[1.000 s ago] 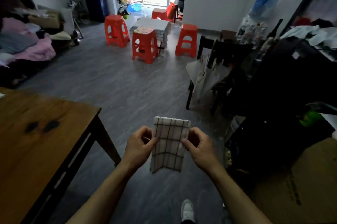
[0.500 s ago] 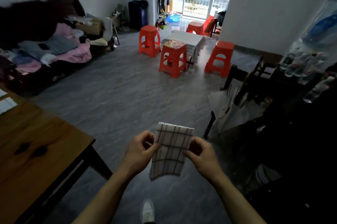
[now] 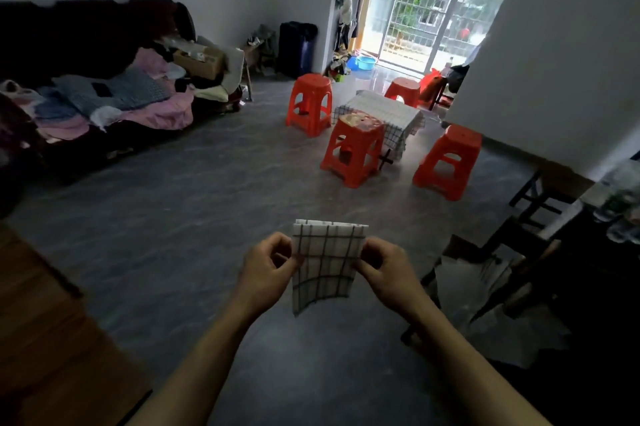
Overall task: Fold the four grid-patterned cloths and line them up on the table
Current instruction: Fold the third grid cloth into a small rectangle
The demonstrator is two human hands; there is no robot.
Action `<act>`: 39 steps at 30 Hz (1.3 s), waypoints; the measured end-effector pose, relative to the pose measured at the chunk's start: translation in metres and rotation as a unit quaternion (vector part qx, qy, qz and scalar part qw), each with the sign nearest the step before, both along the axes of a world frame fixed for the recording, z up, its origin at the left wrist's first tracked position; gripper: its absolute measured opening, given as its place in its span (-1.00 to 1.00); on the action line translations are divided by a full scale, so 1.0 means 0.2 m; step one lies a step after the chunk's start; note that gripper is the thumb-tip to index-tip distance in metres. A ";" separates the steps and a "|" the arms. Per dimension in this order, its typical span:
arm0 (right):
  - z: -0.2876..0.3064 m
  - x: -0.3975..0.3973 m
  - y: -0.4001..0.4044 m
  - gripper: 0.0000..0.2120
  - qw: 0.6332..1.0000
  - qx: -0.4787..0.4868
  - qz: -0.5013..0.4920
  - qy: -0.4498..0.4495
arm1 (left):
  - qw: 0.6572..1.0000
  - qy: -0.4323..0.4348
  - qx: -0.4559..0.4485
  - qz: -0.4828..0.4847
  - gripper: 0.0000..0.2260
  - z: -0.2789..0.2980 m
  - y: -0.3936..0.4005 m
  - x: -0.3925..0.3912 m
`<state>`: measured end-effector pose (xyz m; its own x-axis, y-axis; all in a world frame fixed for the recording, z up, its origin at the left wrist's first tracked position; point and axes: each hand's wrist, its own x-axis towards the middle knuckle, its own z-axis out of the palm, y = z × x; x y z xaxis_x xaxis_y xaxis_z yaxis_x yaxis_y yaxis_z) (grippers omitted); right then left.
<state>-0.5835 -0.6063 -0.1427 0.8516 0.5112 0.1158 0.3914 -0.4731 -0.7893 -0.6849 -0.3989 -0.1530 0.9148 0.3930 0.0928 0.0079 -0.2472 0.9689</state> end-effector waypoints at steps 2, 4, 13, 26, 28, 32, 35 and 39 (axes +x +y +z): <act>-0.02 0.11 0.12 -0.96 1.000 0.005 0.015 -0.003 | 1.000 -0.008 -0.013 0.019 -0.88 0.00 0.08 0.06; -0.05 0.23 0.26 -0.92 0.999 0.000 0.039 -0.009 | 0.999 -0.011 -0.023 0.037 -0.89 -0.03 0.18 0.12; -0.20 0.85 0.93 -0.66 0.981 0.018 0.194 -0.019 | 0.975 0.022 0.007 0.219 -0.80 -0.16 0.65 0.50; -0.13 1.26 1.87 -0.76 0.884 0.030 0.467 0.021 | 0.884 0.027 0.003 0.467 -0.87 -0.01 1.09 0.63; -0.14 1.24 2.03 -0.76 0.868 0.016 0.496 0.021 | 0.867 0.020 -0.007 0.497 -0.87 -0.03 1.17 0.60; -0.13 1.16 2.39 -0.80 0.838 -0.001 0.545 0.013 | 0.815 -0.002 -0.038 0.578 -0.86 -0.09 1.36 0.51; -0.11 1.05 2.65 -0.86 0.815 -0.010 0.579 0.009 | 0.779 -0.027 -0.066 0.623 -0.91 -0.13 1.51 0.41; -0.10 0.86 2.99 -0.86 0.781 -0.037 0.624 -0.007 | 0.728 -0.037 -0.110 0.676 -0.96 -0.17 1.70 0.27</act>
<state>-0.4120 -0.0089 -0.1618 -0.3159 0.9474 0.0518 0.5919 0.2394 -0.7696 -0.6316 -0.0586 -0.1861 -0.3257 0.9421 -0.0797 0.0453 0.0998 0.9940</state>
